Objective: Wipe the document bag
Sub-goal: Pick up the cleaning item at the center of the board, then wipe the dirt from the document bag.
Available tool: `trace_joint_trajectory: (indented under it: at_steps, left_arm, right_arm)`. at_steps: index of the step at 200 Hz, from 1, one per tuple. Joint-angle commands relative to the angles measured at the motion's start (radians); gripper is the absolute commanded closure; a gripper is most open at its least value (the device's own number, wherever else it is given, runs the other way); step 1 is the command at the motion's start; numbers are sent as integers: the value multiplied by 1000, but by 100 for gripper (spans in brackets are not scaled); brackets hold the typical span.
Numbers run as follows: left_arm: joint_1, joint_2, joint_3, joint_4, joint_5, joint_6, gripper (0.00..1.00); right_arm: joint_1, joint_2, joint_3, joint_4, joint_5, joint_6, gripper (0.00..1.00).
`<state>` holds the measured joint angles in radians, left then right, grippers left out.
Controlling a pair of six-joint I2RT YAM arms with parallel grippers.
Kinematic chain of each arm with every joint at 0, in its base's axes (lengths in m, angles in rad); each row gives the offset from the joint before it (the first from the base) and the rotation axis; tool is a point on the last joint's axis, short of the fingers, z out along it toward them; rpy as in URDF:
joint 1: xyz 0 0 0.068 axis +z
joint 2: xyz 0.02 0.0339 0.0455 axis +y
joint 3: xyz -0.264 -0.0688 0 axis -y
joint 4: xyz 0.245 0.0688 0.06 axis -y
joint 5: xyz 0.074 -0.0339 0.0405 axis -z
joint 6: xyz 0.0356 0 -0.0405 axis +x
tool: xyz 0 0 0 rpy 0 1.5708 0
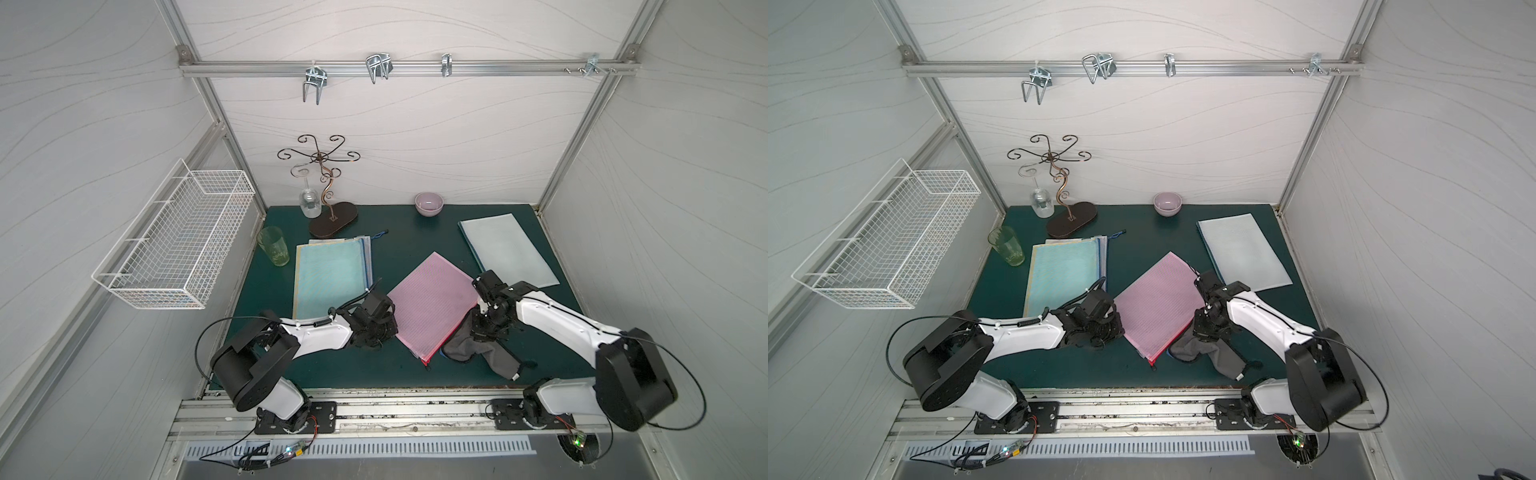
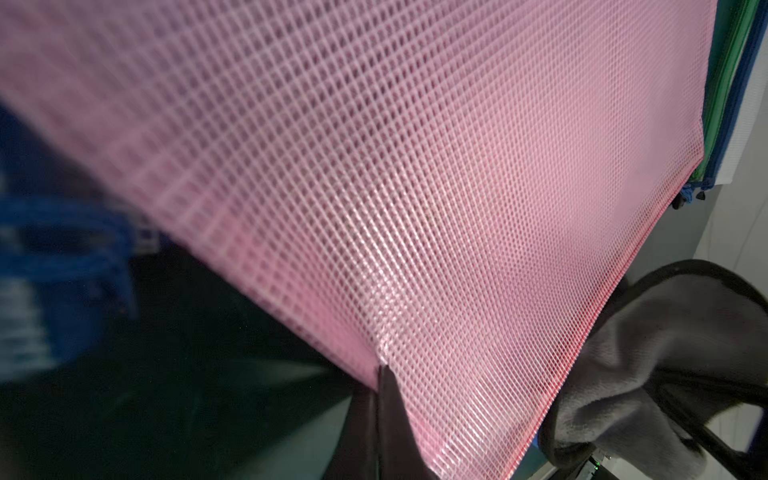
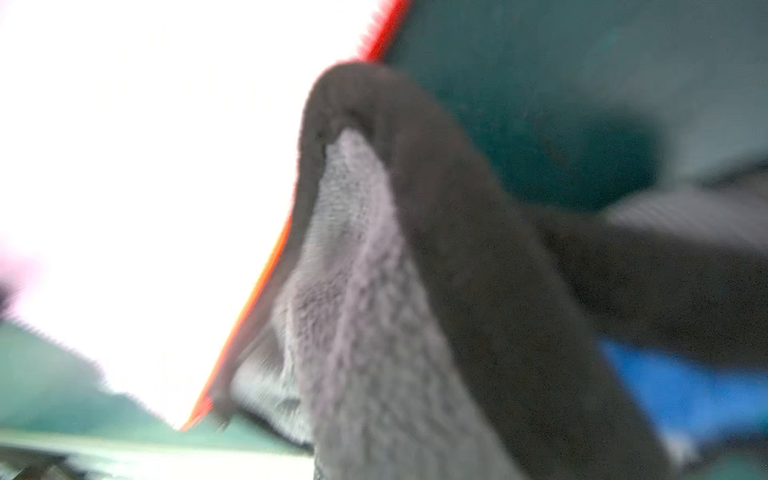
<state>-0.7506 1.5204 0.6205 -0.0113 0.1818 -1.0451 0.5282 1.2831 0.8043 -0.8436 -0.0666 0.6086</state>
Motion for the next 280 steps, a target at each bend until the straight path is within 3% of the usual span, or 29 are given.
trace_joint_trajectory:
  at_steps: [1, 27, 58, 92, 103, 117, 134, 153, 163, 195, 236, 256, 280]
  left_arm:
    - [4, 18, 48, -15, 35, 41, 100]
    - [4, 18, 54, -31, 44, 51, 100]
    - [4, 29, 71, -47, 55, 58, 100]
    - [6, 18, 65, -53, 52, 54, 100]
    - [7, 17, 64, -59, 57, 53, 100]
    - [7, 4, 62, -70, 56, 53, 100]
    - [8, -23, 49, -83, 50, 49, 100]
    - [8, -50, 34, -90, 45, 45, 100]
    - [9, -57, 29, -88, 46, 45, 100]
    - [8, -33, 44, -79, 50, 48, 100]
    - [10, -26, 42, -65, 48, 45, 100]
    - [11, -23, 41, -57, 51, 45, 100]
    - [15, -28, 36, -50, 54, 45, 100]
  right_arm:
    - [66, -128, 107, -112, 58, -21, 100]
    - [91, -38, 214, -45, -73, -55, 100]
    - [213, 265, 378, 124, -190, -80, 100]
    - [215, 588, 502, 312, -400, -63, 100]
    - [202, 692, 590, 269, -388, -112, 100]
    - [141, 779, 676, 168, -246, -133, 100]
    - [9, 761, 655, 162, -123, -114, 100]
    - [-89, 711, 669, 116, 152, -152, 100]
    - [-118, 699, 686, 111, 193, -192, 100]
    - [-50, 658, 701, 37, -23, -264, 100]
    - [207, 459, 420, 98, -242, -112, 100]
    - [208, 412, 278, 187, -314, 7, 100]
    - [87, 433, 237, 154, -183, 2, 100]
